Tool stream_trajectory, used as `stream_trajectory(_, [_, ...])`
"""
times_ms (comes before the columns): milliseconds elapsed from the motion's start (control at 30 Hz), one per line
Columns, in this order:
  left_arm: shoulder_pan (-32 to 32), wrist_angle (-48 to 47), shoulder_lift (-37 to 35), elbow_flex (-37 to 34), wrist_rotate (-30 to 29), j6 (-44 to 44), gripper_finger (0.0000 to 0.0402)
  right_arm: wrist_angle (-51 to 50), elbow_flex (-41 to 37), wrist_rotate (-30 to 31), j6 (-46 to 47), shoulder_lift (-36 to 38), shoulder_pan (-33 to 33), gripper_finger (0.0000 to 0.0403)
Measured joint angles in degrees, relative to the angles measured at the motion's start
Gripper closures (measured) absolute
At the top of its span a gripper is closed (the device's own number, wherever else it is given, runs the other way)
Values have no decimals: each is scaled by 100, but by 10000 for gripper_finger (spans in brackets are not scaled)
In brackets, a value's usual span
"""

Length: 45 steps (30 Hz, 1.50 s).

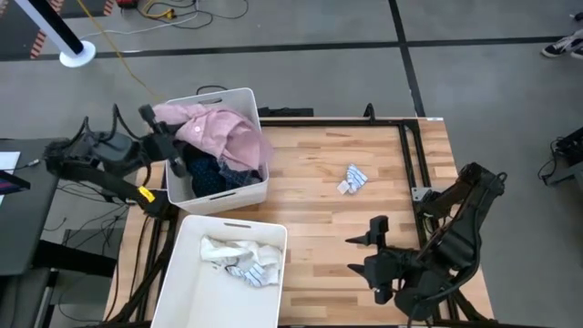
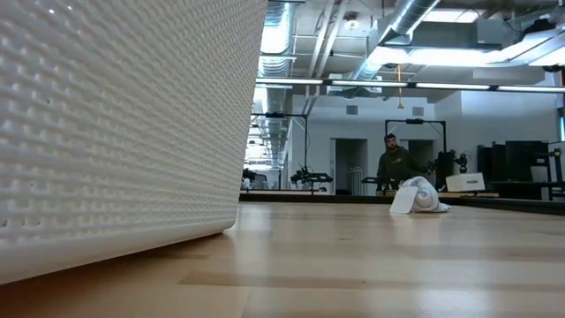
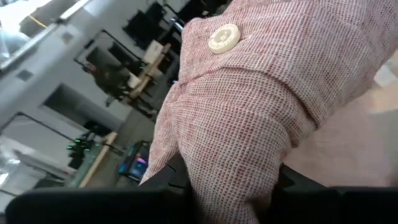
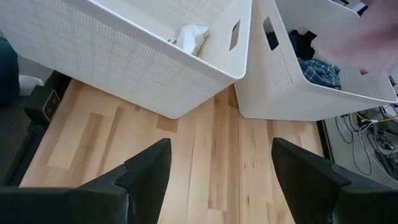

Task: Sort clothes
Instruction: Put the pink shirt into the top white laundry organizer

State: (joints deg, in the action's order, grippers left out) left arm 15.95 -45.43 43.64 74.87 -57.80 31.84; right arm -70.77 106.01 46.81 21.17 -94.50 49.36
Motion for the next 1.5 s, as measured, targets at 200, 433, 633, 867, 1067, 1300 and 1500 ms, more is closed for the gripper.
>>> stream_trajectory(200, [-331, -159, -57, -155, 525, -242, 321, 103, -243, 0, 65, 0, 0, 112])
stream_trajectory(433, [-857, -15, -247, -600, 1001, -230, 321, 129, -308, 0, 240, -1, 0, 112])
stream_trajectory(633, [-1471, -25, -529, -896, 1489, -272, 321, 144, -308, 0, 299, -2, 9, 112])
stream_trajectory(867, [-2042, 4, -713, -1381, 2065, -454, 321, 158, -308, 2, 326, -2, 9, 112])
stream_trajectory(1067, [-2448, 438, -584, -1895, 2694, -303, 321, 159, -308, 1, 301, -2, -38, 112])
stream_trajectory(1300, [-3345, 621, -350, -2083, 3924, -319, 321, 207, -308, 2, 320, -2, -38, 112])
stream_trajectory(1500, [-4284, 630, -150, -2082, 5185, -544, 321, 206, -308, 2, 329, -2, -22, 112])
